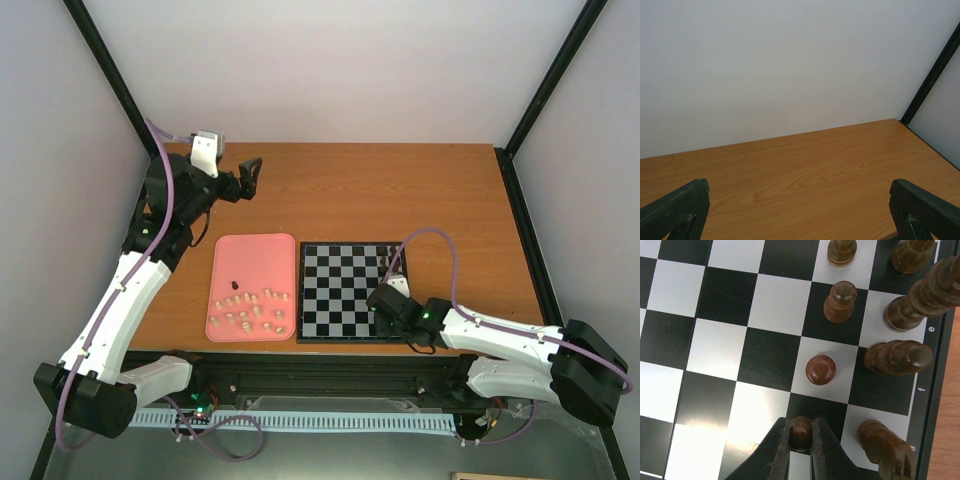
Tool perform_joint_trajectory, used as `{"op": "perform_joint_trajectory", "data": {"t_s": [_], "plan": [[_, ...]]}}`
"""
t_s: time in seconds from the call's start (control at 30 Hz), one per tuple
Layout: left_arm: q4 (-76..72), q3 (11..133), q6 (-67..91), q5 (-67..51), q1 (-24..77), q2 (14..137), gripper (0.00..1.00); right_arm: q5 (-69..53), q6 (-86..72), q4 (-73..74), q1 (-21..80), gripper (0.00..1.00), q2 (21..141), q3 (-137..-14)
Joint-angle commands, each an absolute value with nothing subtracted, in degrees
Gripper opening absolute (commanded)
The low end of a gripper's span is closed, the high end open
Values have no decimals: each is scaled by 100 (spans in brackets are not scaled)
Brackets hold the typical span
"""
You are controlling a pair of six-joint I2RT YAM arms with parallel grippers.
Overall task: Set up the chess pieces on the board
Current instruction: Place the chess piece on the chessboard.
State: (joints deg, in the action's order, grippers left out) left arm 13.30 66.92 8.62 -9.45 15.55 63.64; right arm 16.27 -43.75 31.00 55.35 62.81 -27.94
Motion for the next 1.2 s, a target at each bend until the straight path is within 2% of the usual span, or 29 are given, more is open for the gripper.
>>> {"op": "perform_joint_trajectory", "data": {"t_s": [0.0, 0.63, 0.77, 1.17], "plan": [[1222, 6908, 846, -936, 1591, 6346, 100, 1743, -4452, 3285, 5476, 8, 6305, -2698], [1204, 6909, 843, -949, 1599, 6363, 100, 1769, -4468, 3382, 5476, 9, 6589, -2759], [1204, 6917, 844, -954, 1600, 6365, 100, 1767, -4516, 3444, 5476, 13, 6577, -2766], [1212, 6909, 844, -945, 1604, 6355, 100, 1794, -4486, 3552, 5476, 15, 6517, -2829]]}}
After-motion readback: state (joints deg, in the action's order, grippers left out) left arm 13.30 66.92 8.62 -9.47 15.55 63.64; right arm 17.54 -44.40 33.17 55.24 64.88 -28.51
